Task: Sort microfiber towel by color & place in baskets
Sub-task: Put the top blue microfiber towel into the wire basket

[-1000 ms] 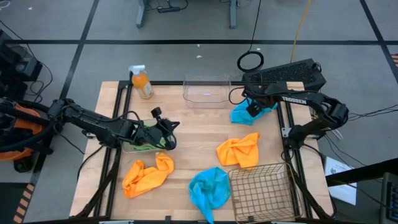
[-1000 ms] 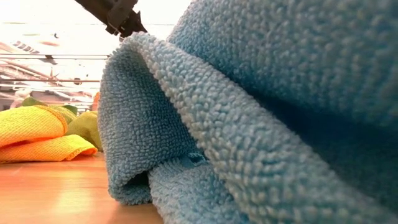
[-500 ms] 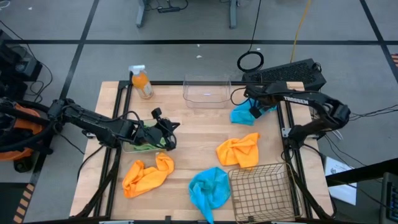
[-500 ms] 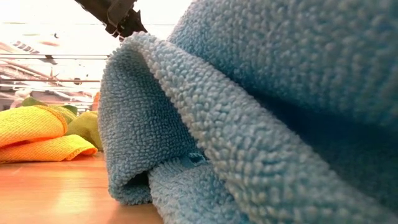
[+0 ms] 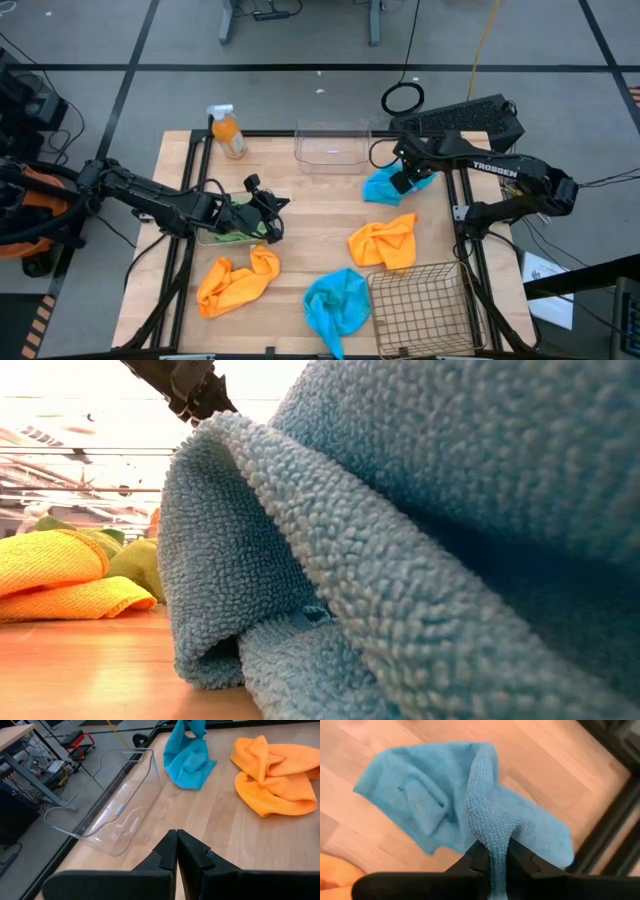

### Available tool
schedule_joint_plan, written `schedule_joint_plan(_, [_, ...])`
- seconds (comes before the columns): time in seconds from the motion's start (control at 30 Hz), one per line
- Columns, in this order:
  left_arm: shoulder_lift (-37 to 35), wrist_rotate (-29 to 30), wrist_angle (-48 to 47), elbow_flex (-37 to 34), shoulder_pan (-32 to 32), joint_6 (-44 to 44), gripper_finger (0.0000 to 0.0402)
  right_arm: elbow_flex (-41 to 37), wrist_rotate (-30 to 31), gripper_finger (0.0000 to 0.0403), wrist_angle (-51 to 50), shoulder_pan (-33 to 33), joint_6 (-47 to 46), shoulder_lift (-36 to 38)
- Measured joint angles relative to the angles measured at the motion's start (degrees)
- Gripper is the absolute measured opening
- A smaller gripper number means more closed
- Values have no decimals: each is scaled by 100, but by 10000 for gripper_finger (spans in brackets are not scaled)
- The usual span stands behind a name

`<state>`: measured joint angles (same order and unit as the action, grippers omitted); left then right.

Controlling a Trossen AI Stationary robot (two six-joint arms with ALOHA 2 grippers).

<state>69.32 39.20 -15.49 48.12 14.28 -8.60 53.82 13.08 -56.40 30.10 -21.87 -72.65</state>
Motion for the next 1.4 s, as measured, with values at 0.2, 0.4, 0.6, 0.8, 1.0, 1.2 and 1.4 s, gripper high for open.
schedule_joint_plan(0.2, [0,0,-1,0,0,-2,13,0,-13,51,391,-282,-219,-95])
schedule_joint_plan(0.4, [0,0,-1,0,0,-2,13,0,8,99,578,-643,-440,-106])
schedule_joint_plan(0.6, [0,0,0,0,0,-2,13,-11,204,145,704,-1103,-595,-106])
schedule_joint_plan(0.8, [0,0,-2,2,38,-2,13,-15,1094,167,-507,-1169,-449,-89])
schedule_joint_plan(1.0, [0,0,-2,2,48,-2,13,-83,912,187,-879,-1446,-774,-86])
schedule_joint_plan(1.2, [0,0,-2,2,62,-11,13,-735,914,226,-369,-1772,-250,-86])
schedule_joint_plan(1.4, [0,0,0,2,122,-7,13,-1247,969,236,-19,-1817,-133,-86])
